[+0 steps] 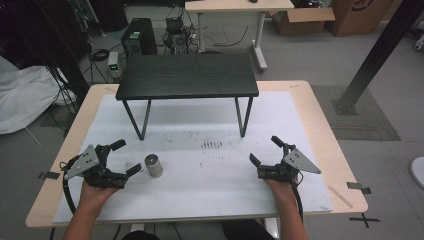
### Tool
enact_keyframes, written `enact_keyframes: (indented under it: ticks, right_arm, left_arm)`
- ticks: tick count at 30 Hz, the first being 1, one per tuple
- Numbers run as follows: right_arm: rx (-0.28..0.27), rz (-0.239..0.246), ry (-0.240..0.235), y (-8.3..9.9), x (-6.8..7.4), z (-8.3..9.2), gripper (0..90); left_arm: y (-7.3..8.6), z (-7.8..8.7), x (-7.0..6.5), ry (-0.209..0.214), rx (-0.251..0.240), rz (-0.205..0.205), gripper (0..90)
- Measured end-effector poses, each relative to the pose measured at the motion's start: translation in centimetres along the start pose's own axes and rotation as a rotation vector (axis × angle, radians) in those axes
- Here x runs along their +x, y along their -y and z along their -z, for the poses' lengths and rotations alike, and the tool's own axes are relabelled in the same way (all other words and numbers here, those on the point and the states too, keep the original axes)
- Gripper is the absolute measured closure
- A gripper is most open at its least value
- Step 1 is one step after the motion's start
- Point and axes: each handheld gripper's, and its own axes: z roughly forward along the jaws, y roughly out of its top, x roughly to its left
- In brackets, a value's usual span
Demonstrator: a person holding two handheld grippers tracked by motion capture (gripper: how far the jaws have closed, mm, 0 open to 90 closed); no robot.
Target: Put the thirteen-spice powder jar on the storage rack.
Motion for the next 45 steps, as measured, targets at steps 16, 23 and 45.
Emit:
enact_keyframes:
  ticks: [16, 23, 45]
  right_arm:
    - [-0.001, -0.001, 0.000, 0.0, 0.0, 0.0, 0.0]
    - [-0.002, -0.001, 0.000, 0.0, 0.0, 0.0, 0.0]
    - [-0.005, -0.004, 0.000, 0.0, 0.0, 0.0, 0.0]
  left_arm:
    - [-1.6, -0.5, 0.3, 0.095, 0.019, 0.013, 0.2]
    - [-1.9, -0.8, 0.2, 0.125, 0.063, -0.007, 0.2]
    - [-1.5, -2.7, -0.5, 0.130, 0.239, -0.049, 0.3]
